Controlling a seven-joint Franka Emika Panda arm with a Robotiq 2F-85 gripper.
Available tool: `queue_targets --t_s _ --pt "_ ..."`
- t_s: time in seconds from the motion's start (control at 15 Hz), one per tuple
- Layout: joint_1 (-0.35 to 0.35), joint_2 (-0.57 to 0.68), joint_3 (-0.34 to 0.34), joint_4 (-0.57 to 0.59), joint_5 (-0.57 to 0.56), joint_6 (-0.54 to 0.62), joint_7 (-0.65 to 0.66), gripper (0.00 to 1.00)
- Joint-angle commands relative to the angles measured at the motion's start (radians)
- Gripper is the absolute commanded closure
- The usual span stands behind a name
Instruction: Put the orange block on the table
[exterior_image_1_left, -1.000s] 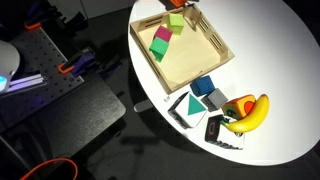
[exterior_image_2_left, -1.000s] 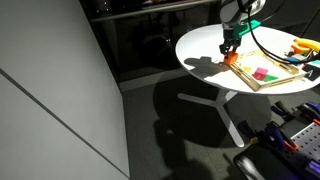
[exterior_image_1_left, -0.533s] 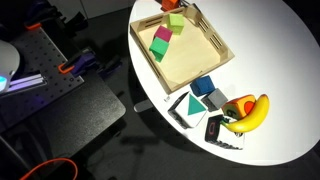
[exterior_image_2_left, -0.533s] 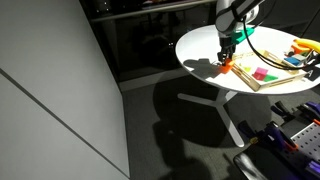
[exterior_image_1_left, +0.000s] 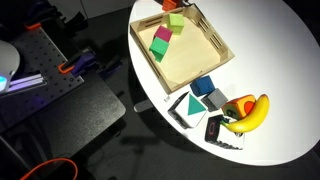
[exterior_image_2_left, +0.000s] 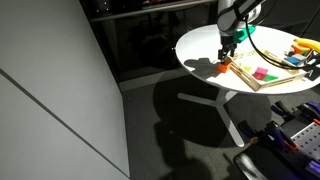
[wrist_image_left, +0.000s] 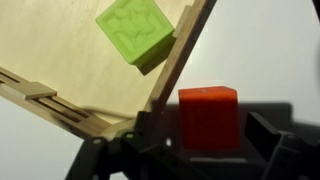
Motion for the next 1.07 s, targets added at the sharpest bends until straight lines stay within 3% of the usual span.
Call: queue_targets --t_s 0.0,0.53,1.0 --pt "-0.015 -0.09 -0.003 -0.099 -0.017 0.061 -0.003 0.0" --pt "-0.039 -0.249 -0.018 -0.255 0.007 0.055 0.045 0.0" --pt "-0.047 -0.39 -0.02 -0.361 0.012 -0.138 0.017 0.0"
